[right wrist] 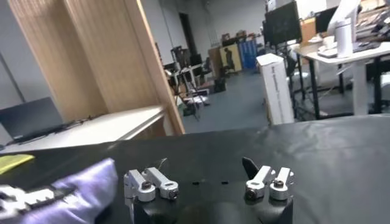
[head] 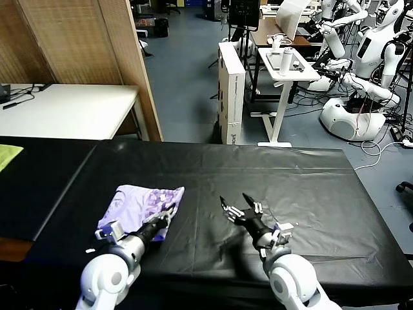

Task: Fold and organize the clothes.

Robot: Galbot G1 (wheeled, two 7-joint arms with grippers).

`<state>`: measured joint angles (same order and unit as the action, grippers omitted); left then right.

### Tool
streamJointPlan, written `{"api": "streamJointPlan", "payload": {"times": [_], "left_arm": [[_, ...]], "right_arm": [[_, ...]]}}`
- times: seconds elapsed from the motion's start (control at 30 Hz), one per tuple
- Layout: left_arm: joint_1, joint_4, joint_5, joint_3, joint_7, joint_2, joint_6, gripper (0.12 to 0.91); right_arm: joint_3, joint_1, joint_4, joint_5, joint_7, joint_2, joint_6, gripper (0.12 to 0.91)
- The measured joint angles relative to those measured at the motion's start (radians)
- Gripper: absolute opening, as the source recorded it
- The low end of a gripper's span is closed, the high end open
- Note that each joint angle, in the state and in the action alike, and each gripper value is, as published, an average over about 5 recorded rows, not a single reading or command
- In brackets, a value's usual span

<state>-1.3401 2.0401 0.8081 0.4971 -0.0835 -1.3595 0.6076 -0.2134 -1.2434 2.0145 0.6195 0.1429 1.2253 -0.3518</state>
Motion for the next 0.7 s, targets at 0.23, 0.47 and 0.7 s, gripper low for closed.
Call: {"api": "streamJointPlan", "payload": {"times": [0.23, 0.47, 0.7], "left_arm": [[0.002, 0.067, -0.002, 0.021, 0.010, 0.014, -0.002, 0.767], [0.002, 0.096, -0.017, 0.078, 0.006, 0.043, -0.035, 0.905], [-0.023, 0.095, -0.023, 0.118, 0.007, 0.042, -0.045, 0.907]], "right_arm": [[0.086, 0.042, -0.003, 0.136, 0.087, 0.006, -0.086, 0.907], [0.200, 0.095, -0.044, 0.228, 0.115, 0.051, -0.117, 0.907], [0.255, 0.139, -0.121, 0.239, 0.120, 0.113, -0.117, 0.901]]}}
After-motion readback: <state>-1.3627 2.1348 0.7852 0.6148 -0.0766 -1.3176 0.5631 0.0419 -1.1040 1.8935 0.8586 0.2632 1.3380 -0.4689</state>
